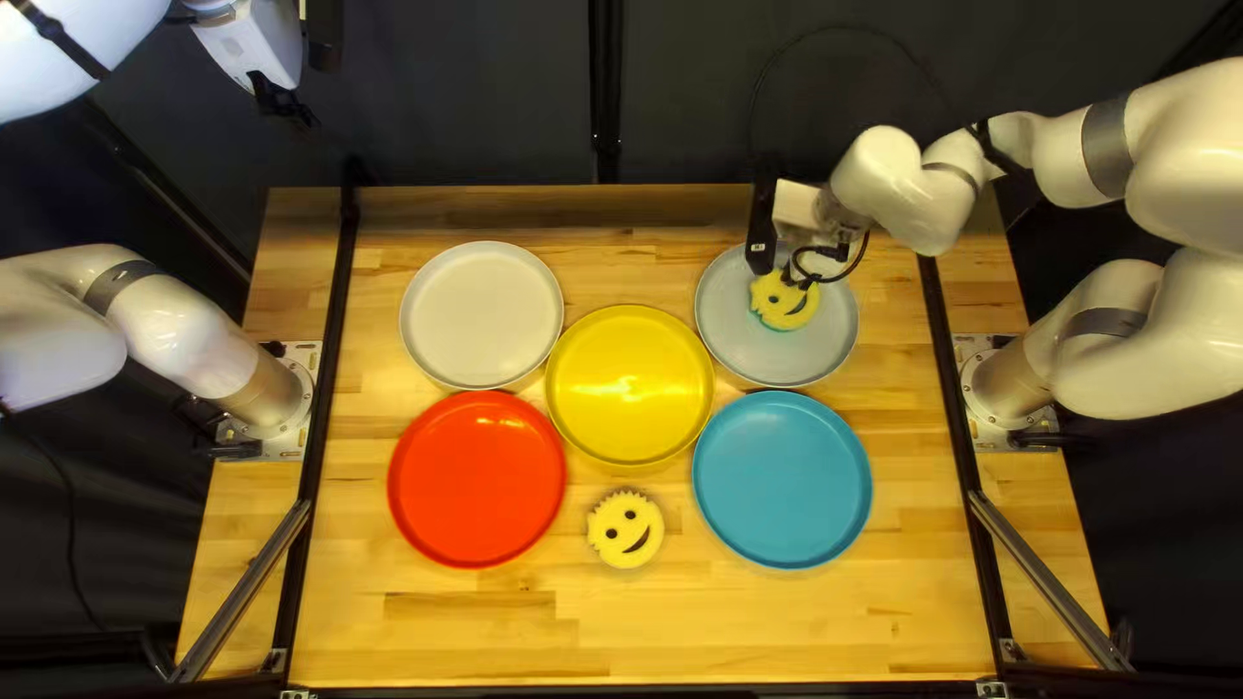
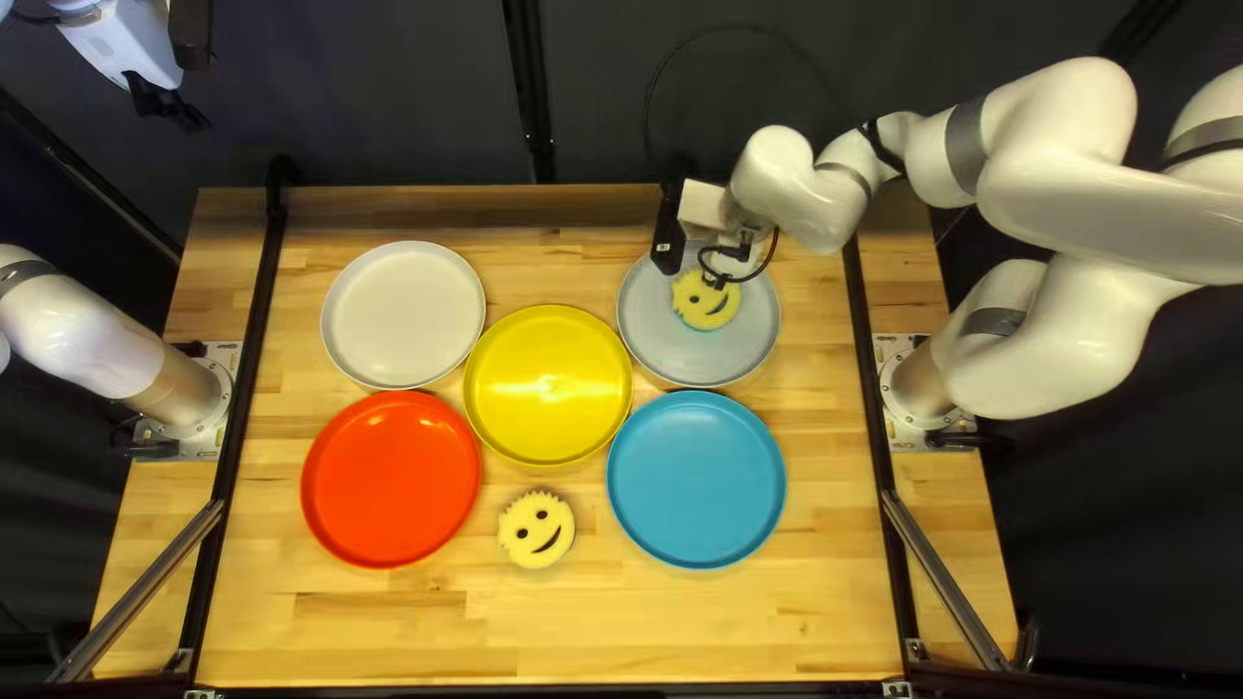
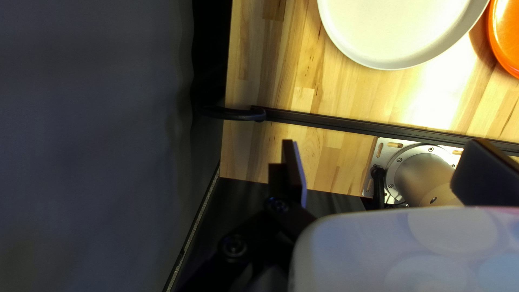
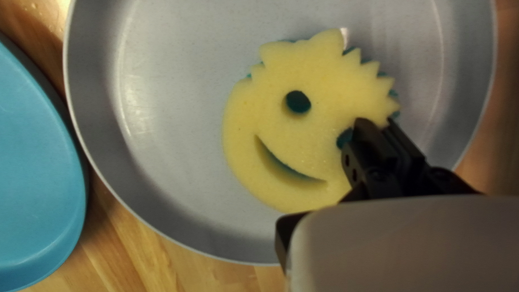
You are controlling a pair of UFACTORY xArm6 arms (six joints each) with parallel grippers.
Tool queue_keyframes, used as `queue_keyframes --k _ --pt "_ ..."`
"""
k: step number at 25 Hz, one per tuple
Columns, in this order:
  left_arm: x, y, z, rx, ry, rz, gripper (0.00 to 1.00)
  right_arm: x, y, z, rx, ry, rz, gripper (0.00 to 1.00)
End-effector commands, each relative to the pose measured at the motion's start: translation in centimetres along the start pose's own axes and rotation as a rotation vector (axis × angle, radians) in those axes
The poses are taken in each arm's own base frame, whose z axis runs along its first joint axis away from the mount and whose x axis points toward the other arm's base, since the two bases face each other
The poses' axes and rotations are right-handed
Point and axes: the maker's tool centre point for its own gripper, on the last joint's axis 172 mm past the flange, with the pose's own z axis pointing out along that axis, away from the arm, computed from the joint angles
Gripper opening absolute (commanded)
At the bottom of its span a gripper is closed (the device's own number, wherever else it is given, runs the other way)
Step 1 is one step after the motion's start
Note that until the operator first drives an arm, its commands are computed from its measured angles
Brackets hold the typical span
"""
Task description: Pick up sponge and scrub the plate
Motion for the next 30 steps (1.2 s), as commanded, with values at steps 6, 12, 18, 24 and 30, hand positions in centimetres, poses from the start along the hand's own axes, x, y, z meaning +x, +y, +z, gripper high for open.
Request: queue_keyframes --k 6,12,18,24,30 --pt "0.0 0.0 0.0 0.0 0.0 0.0 1.0 -1.0 -0.3 -0.4 0.017 0.022 -0.09 0.0" --pt "0.0 0.0 0.0 0.0 0.0 0.0 1.0 -1.9 -2.5 0.0 0.034 0.019 -0.164 0.0" --pt "0.0 0.0 0.0 0.0 0.0 0.0 1.0 -3.1 -4.6 0.2 0.045 0.013 -0.193 0.0" --pt "0.0 0.0 0.0 0.0 0.0 0.0 1.0 -4.2 -7.4 0.5 0.049 0.012 -0.208 0.0" --pt "0.0 0.0 0.0 0.0 0.0 0.0 1.0 -4.0 -6.9 0.7 0.051 0.009 -0.213 0.0"
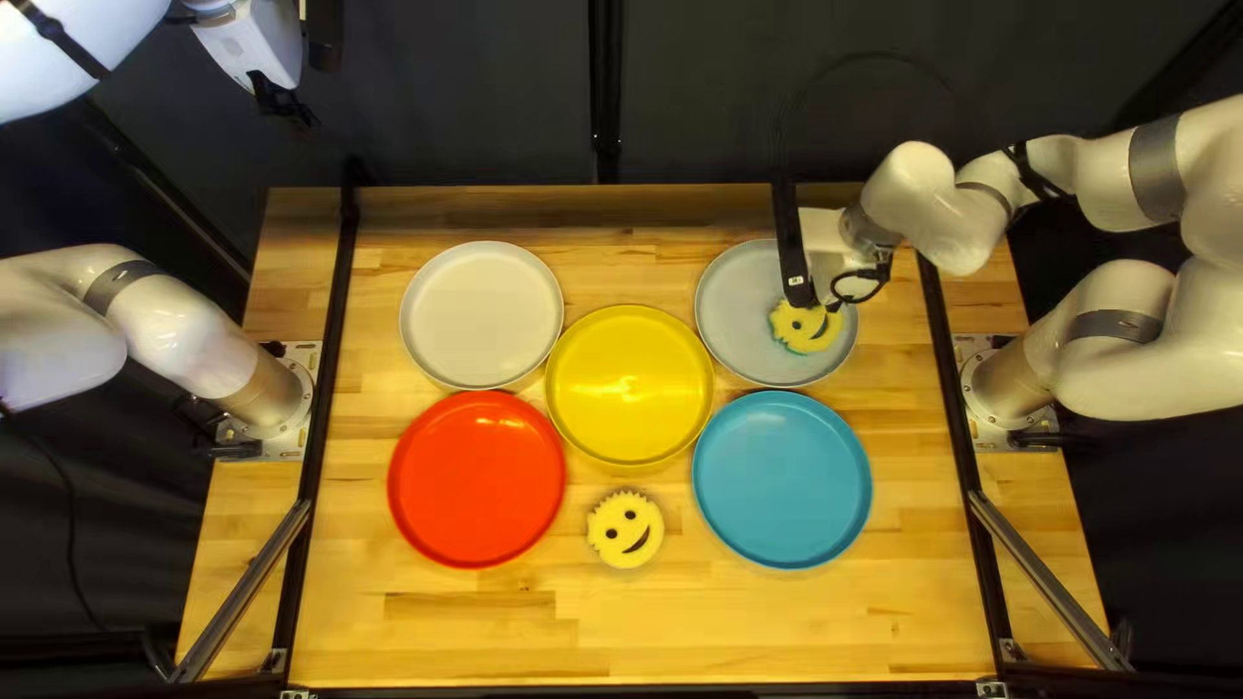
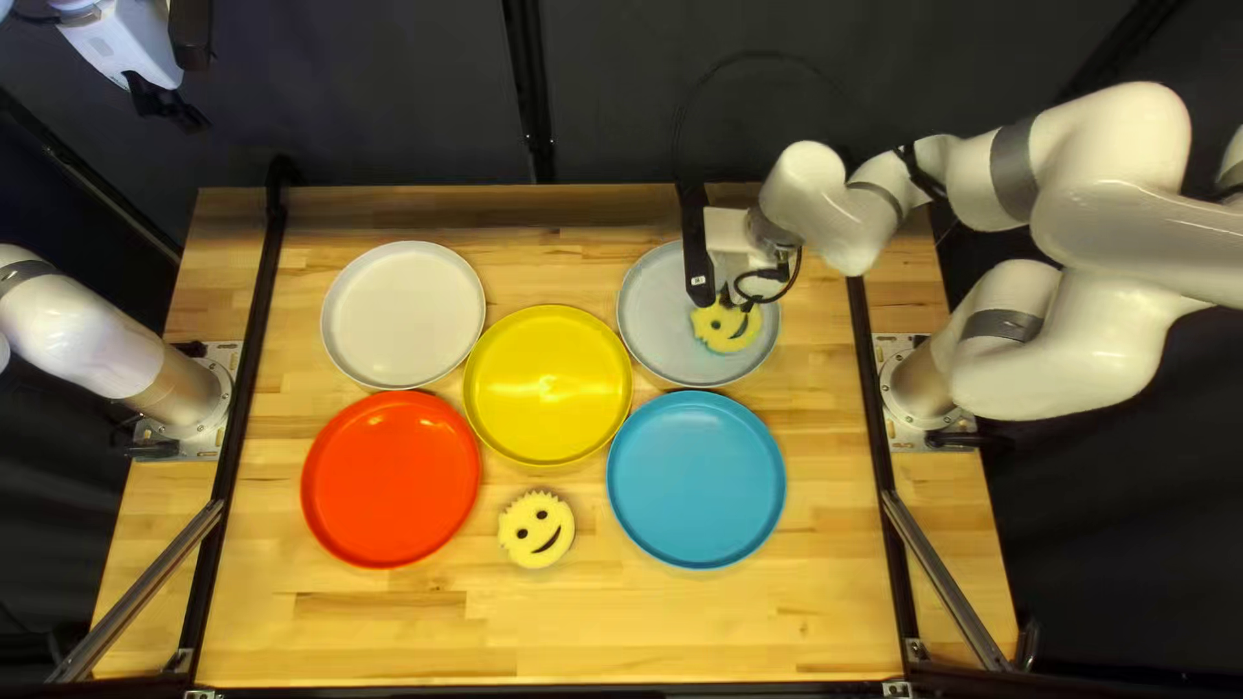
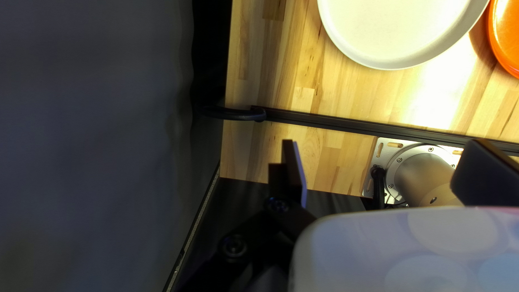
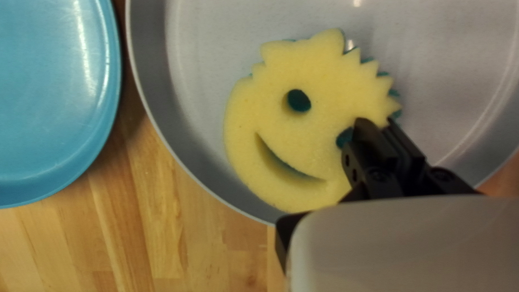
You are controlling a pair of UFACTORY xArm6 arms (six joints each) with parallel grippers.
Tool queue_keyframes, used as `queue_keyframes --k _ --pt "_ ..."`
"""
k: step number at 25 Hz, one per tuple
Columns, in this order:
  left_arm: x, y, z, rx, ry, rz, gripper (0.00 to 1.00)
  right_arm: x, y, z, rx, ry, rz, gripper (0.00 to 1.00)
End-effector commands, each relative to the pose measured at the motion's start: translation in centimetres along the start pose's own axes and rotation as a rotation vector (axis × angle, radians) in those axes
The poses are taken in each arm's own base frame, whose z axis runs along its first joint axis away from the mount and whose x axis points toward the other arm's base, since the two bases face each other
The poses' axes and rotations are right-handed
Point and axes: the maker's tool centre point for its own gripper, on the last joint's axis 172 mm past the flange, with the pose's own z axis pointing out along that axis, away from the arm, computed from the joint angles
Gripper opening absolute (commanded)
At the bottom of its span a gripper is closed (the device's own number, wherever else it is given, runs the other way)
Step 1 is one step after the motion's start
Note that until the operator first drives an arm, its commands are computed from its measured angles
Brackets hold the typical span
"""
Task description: Pick up sponge and scrub the plate
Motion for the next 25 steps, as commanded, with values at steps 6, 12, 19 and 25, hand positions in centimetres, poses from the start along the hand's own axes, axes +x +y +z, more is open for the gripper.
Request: queue_keyframes --k 6,12,19,25 --pt "0.0 0.0 0.0 0.0 0.0 0.0 1.0 0.7 4.3 0.0 0.009 -0.007 0.008 0.0" --pt "0.0 0.0 0.0 0.0 0.0 0.0 1.0 1.1 7.5 -0.4 0.01 -0.017 0.02 0.0" --pt "0.0 0.0 0.0 0.0 0.0 0.0 1.0 1.6 9.8 -0.5 0.011 -0.02 0.032 0.0" --pt "0.0 0.0 0.0 0.0 0.0 0.0 1.0 1.6 9.6 -0.6 0.011 -0.025 0.028 0.0"
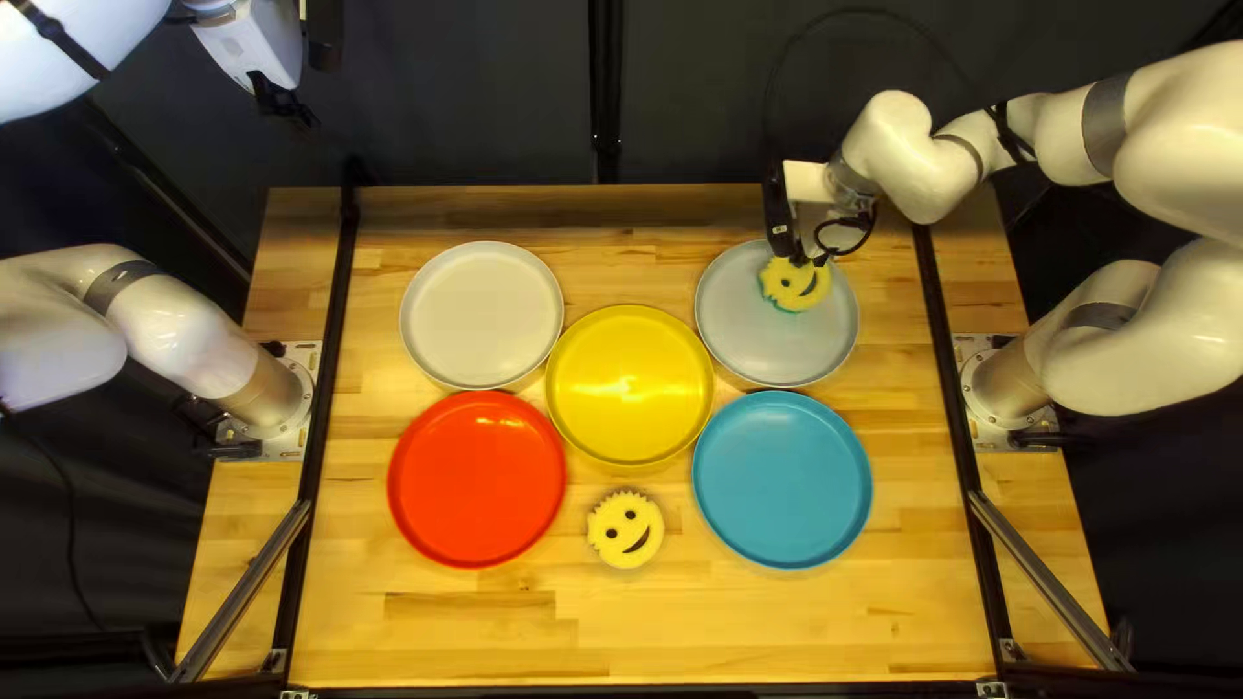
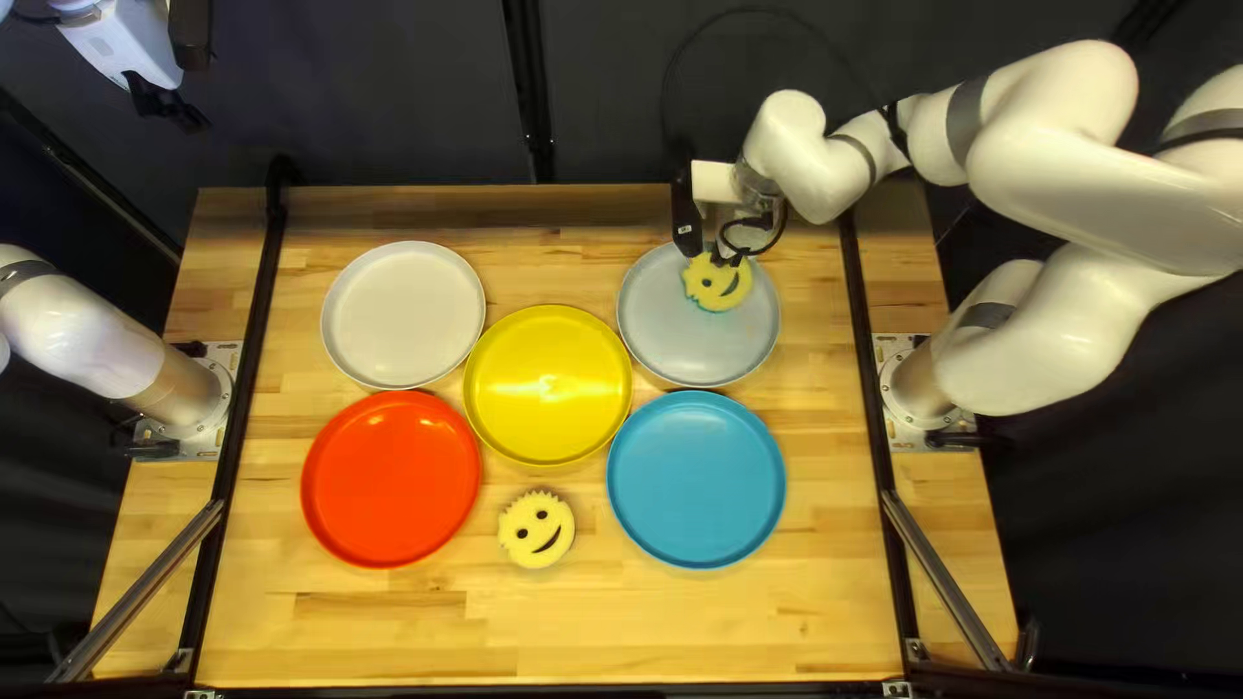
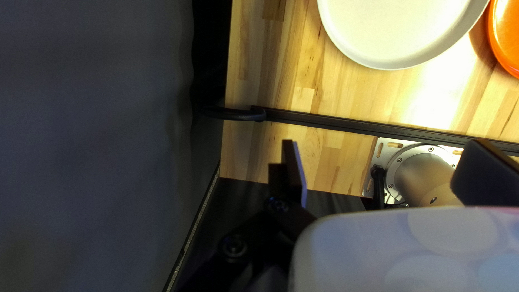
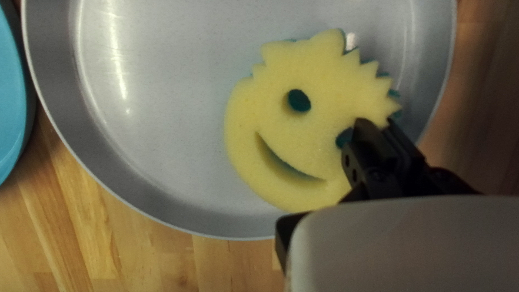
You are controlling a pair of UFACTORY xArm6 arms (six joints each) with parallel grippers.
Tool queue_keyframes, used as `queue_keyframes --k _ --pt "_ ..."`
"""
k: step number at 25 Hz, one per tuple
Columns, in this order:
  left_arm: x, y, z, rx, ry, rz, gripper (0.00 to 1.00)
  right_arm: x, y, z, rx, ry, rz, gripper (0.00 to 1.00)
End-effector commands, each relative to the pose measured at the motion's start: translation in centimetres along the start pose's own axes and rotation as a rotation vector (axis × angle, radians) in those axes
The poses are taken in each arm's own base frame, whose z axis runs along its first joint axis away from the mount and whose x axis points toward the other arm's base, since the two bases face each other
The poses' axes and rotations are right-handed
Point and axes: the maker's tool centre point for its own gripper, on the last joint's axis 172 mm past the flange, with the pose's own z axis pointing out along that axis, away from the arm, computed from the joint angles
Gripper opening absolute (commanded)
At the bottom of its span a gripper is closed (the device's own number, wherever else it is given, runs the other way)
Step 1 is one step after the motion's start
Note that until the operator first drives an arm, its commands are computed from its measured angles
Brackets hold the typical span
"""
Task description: Pick up sponge and scrub the plate
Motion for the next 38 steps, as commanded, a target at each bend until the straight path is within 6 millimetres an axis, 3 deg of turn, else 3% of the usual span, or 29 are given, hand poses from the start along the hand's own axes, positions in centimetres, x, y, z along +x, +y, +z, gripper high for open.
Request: queue_keyframes --k 1,15,23,26,38 --pt "0.0 0.0 0.0 0.0 0.0 0.0 1.0 0.0 -0.8 -0.1 0.001 -0.004 -0.007 0.0" --pt "0.0 0.0 0.0 0.0 0.0 0.0 1.0 -2.2 -7.6 0.3 0.007 -0.028 -0.068 0.0" --pt "0.0 0.0 0.0 0.0 0.0 0.0 1.0 -1.9 -9.7 0.7 0.006 -0.032 -0.099 0.0" --pt "0.0 0.0 0.0 0.0 0.0 0.0 1.0 -1.5 -8.9 0.8 0.005 -0.031 -0.103 0.0" --pt "0.0 0.0 0.0 0.0 0.0 0.0 1.0 0.8 -0.6 1.1 0.02 -0.04 -0.065 0.0"
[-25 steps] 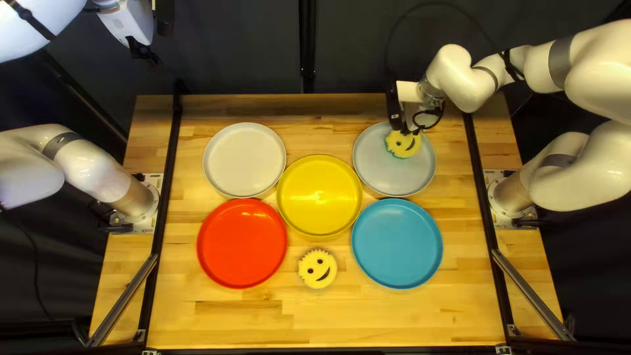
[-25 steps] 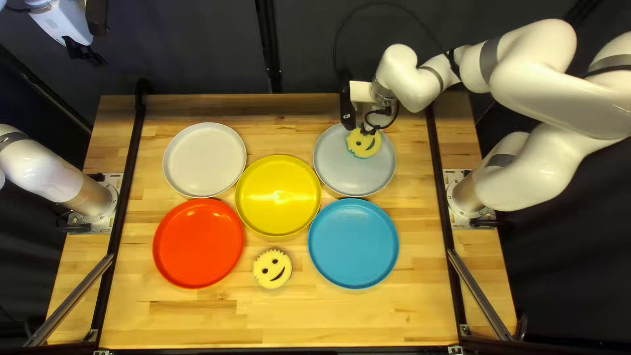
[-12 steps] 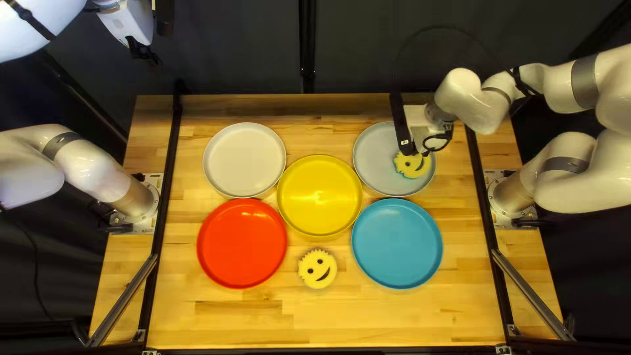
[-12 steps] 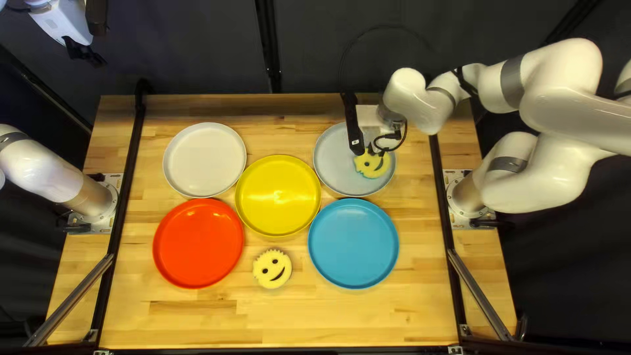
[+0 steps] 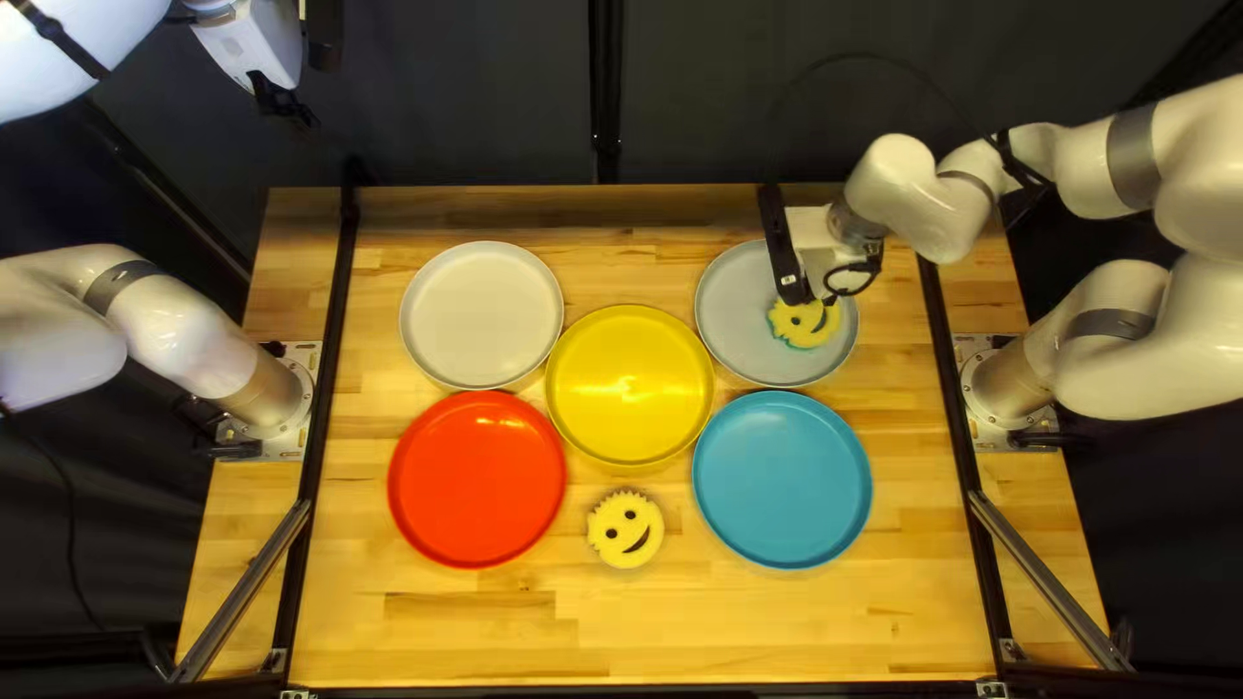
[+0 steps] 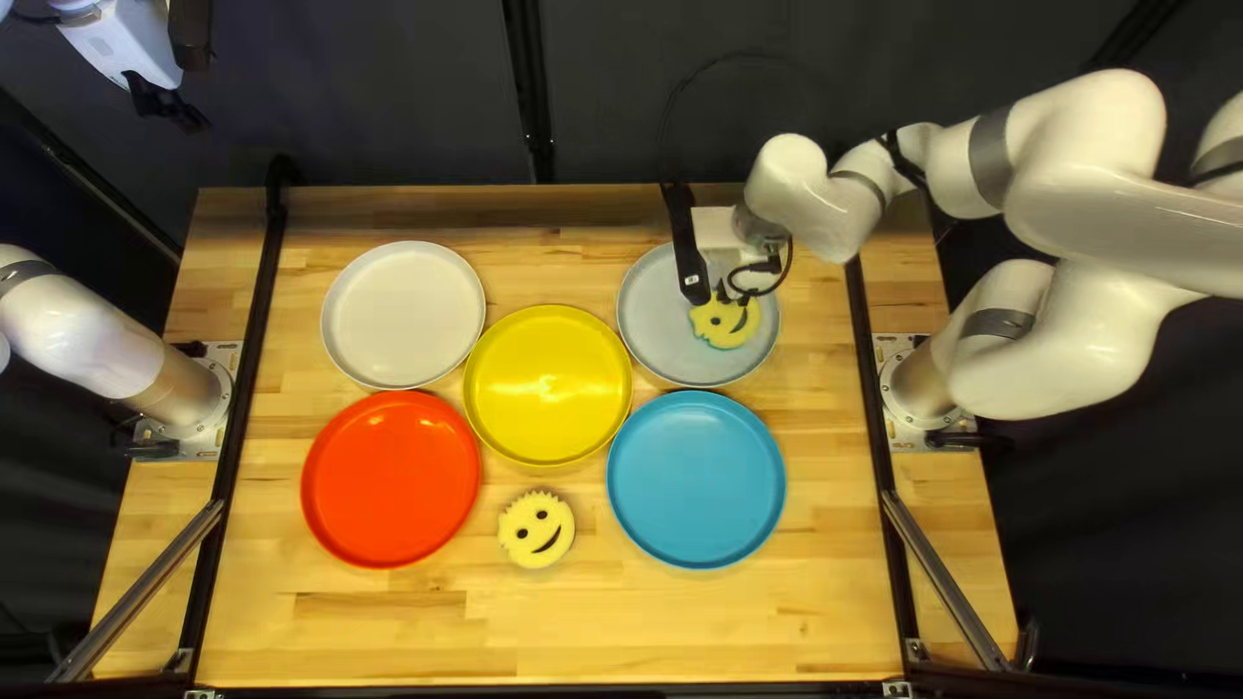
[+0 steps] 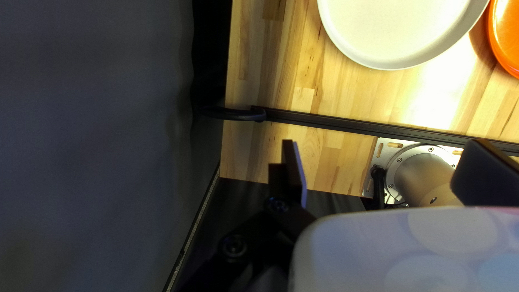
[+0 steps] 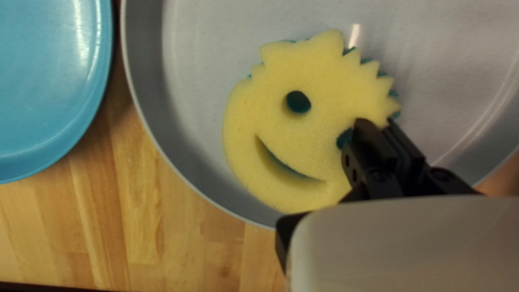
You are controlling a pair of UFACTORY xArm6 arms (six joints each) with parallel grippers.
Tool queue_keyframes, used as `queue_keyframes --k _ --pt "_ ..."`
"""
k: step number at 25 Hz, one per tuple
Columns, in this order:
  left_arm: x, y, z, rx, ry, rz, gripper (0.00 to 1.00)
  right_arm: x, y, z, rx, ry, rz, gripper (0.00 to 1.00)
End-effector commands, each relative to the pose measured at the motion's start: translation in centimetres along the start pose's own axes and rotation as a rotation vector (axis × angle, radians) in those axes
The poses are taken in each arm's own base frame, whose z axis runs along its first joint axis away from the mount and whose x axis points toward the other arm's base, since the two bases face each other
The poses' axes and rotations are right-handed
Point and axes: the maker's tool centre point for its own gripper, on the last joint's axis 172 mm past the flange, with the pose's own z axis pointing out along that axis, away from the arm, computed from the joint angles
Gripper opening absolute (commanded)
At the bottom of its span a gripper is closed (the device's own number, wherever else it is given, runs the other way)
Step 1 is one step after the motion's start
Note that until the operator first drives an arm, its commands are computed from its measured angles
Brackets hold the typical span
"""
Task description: Pick up sponge and scrub the plate
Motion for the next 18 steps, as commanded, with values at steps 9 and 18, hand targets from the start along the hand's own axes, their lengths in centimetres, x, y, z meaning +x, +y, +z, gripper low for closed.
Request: queue_keyframes --k 9,18 --pt "0.0 0.0 0.0 0.0 0.0 0.0 1.0 2.7 2.4 0.1 0.004 -0.006 0.003 0.0" --pt "0.0 0.0 0.0 0.0 0.0 0.0 1.0 5.1 -2.5 -0.1 -0.017 0.004 -0.049 0.0"
